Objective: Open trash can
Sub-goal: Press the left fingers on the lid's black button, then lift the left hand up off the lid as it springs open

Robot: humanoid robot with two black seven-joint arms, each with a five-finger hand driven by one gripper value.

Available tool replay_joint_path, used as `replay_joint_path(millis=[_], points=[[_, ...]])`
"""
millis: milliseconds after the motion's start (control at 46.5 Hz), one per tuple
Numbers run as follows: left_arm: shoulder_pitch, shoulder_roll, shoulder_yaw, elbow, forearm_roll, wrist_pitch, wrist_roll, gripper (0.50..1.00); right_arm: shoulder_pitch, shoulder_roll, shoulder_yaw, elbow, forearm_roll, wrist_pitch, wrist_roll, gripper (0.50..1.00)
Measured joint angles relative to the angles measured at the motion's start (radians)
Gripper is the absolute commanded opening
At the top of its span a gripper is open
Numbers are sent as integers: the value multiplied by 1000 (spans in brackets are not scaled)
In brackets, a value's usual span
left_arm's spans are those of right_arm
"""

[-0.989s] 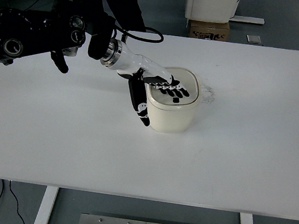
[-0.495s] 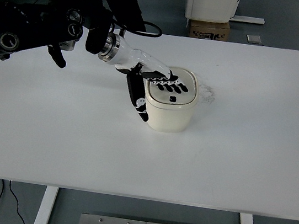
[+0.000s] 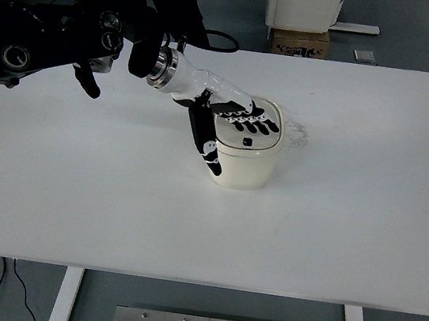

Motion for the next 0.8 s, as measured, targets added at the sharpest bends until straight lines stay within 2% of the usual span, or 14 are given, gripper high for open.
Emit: replay_joint_path(millis=[796], points=[[29, -4, 3, -11, -2, 0, -1, 1000, 0, 0, 0, 0, 0, 0, 0, 991]])
